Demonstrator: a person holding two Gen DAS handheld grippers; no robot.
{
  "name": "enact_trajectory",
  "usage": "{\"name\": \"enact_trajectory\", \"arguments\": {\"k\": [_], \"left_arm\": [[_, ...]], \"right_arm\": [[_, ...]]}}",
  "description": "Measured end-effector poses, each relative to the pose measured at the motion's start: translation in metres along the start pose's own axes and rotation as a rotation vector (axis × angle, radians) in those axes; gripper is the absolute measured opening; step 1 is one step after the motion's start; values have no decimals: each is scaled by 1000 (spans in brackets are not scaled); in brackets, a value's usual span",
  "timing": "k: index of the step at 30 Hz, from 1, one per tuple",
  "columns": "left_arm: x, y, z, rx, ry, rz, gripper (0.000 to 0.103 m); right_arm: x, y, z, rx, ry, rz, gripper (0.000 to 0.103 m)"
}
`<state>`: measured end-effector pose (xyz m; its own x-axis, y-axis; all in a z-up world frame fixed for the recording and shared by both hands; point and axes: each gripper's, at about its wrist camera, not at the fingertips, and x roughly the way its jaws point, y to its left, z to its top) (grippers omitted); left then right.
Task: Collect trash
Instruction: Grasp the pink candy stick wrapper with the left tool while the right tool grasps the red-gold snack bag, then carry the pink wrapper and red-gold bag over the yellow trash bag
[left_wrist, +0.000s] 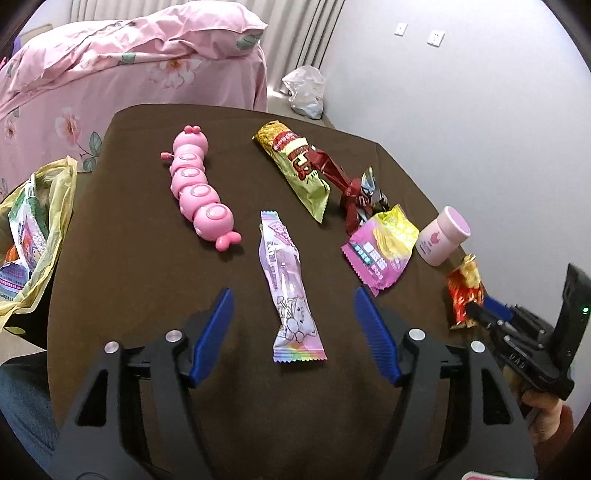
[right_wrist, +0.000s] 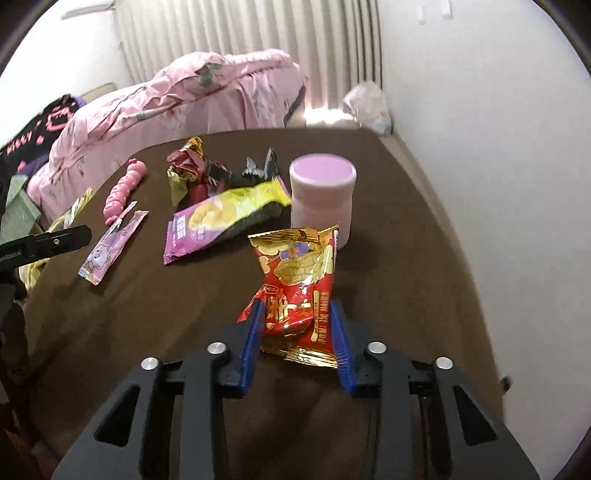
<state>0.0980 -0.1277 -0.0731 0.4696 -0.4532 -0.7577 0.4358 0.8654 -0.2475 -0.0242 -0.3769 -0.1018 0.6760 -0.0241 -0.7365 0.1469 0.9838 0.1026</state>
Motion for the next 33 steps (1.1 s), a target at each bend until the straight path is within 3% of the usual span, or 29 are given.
{"name": "enact_trajectory", "arguments": {"k": [7,9,12,13,15,18,23,28,33], "left_arm": [[3,-6,-7,32,43,55,64],[6,-8,-9,45,51,88,55],[13,-12,-9,60,68,112,33],[17,-14,-10,75,75,123,17],[18,-15,-12,82,74,113,12],[3,-12,-11,76,34,99,10],[-54,10,1,39,-121,125,10],[-113,56,9,-23,-261,224,10],[-159,110,11,-107,-343,326,10]], "right_arm": [[-18,-6,4,15,-91,58,28],[-19,-8,5,20,-99,73,28],[-20,-4,5,16,-104,96,28],[-21,-1,6,7,-106,101,28],[-25,4,8,-9,-116,105,28],[-34,14,16,-39,-144,118,28],[-54,52,50,-143,-226,181,28],[-64,108,91,-266,-280,278,28],[-61,172,120,-378,-291,373,28]]}}
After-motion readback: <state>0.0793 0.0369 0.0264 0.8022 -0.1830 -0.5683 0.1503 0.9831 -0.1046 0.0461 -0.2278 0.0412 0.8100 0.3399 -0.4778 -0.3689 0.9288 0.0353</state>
